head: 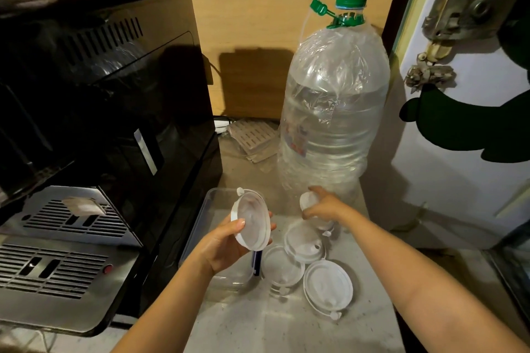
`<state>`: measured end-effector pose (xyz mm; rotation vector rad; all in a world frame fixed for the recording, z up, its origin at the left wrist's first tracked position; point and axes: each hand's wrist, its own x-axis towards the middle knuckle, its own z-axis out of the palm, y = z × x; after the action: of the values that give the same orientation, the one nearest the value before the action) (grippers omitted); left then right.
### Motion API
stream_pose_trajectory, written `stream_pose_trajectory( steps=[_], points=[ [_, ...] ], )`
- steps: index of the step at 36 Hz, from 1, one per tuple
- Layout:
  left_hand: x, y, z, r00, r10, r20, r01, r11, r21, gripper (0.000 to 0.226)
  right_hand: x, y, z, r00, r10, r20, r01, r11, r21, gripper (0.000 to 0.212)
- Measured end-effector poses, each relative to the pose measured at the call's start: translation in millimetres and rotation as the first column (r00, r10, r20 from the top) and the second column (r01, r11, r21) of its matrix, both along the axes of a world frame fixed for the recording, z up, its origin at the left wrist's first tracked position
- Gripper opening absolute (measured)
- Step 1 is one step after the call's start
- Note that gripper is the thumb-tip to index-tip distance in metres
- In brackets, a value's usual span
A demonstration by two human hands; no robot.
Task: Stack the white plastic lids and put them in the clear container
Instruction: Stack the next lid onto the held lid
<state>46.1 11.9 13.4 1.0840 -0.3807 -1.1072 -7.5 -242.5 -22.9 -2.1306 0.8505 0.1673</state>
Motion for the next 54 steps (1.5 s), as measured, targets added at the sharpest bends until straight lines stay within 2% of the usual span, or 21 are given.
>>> stream_pose_trajectory(
  steps=[5, 9, 13, 16, 19, 21, 25, 30, 35, 41, 48, 54],
  points=[
    [-3.3, -10.5, -0.8, 0.997, 0.051, -0.063, -0.051, 0.999, -0.003, 0.12, -2.0, -4.4, 36.7, 0.975, -0.09, 0.204, 0.066, 0.99, 0.123, 0.077],
    [-7.6, -21.0, -2.1, 0.985, 0.086, -0.149, -0.093, 0.995, -0.041, 0.114, -10.9, 4.4, 76.9, 0.917, -0.129, 0.378, 0.043, 0.973, 0.229, 0.063],
    [-13.4, -33.7, 2.4, 0.965, 0.097, -0.244, -0.121, 0.989, -0.084, 0.105, -22.4, 23.4, 110.2, 0.812, -0.142, 0.566, -0.025, 0.961, 0.276, 0.068],
    [-16.3, -44.2, 7.0, 0.933, 0.103, -0.346, -0.159, 0.978, -0.138, 0.101, -31.8, 43.8, 124.9, 0.747, -0.154, 0.646, -0.059, 0.953, 0.296, 0.075],
    [-17.7, -52.6, 11.3, 0.906, 0.078, -0.416, -0.183, 0.958, -0.219, 0.099, -40.3, 62.7, 125.7, 0.678, -0.191, 0.71, -0.03, 0.958, 0.286, 0.072],
    [-18.2, -57.4, 14.3, 0.909, 0.05, -0.413, -0.179, 0.943, -0.281, 0.094, -43.9, 74.6, 121.1, 0.65, -0.217, 0.728, 0.02, 0.963, 0.268, 0.071],
    [-21.1, -64.8, 21.2, 0.948, 0.005, -0.318, -0.129, 0.92, -0.371, 0.069, -44.8, 94.9, 107.9, 0.593, -0.301, 0.747, 0.085, 0.946, 0.314, 0.07],
    [-26.4, -66.8, 27.8, 0.961, -0.035, -0.276, -0.087, 0.905, -0.417, 0.066, -41.8, 111.6, 94.0, 0.557, -0.36, 0.748, 0.12, 0.927, 0.356, 0.072],
    [-26.5, -66.2, 30.4, 0.972, 0.01, -0.233, -0.112, 0.897, -0.428, 0.068, -41.0, 119.1, 90.4, 0.577, -0.357, 0.735, 0.068, 0.917, 0.393, 0.082],
    [-23.9, -61.0, 32.0, 0.977, 0.029, -0.211, -0.113, 0.911, -0.396, 0.078, -42.2, 117.1, 89.8, 0.697, -0.292, 0.655, -0.015, 0.907, 0.421, 0.098],
    [-23.1, -55.0, 35.3, 0.993, 0.039, -0.109, -0.074, 0.939, -0.335, 0.091, -41.5, 112.0, 93.5, 0.788, -0.199, 0.583, -0.08, 0.905, 0.417, 0.093],
    [-22.1, -51.3, 35.6, 0.996, 0.047, -0.076, -0.068, 0.951, -0.301, 0.09, -41.3, 103.1, 95.7, 0.849, -0.133, 0.512, -0.119, 0.895, 0.429, 0.079]
  ],
)
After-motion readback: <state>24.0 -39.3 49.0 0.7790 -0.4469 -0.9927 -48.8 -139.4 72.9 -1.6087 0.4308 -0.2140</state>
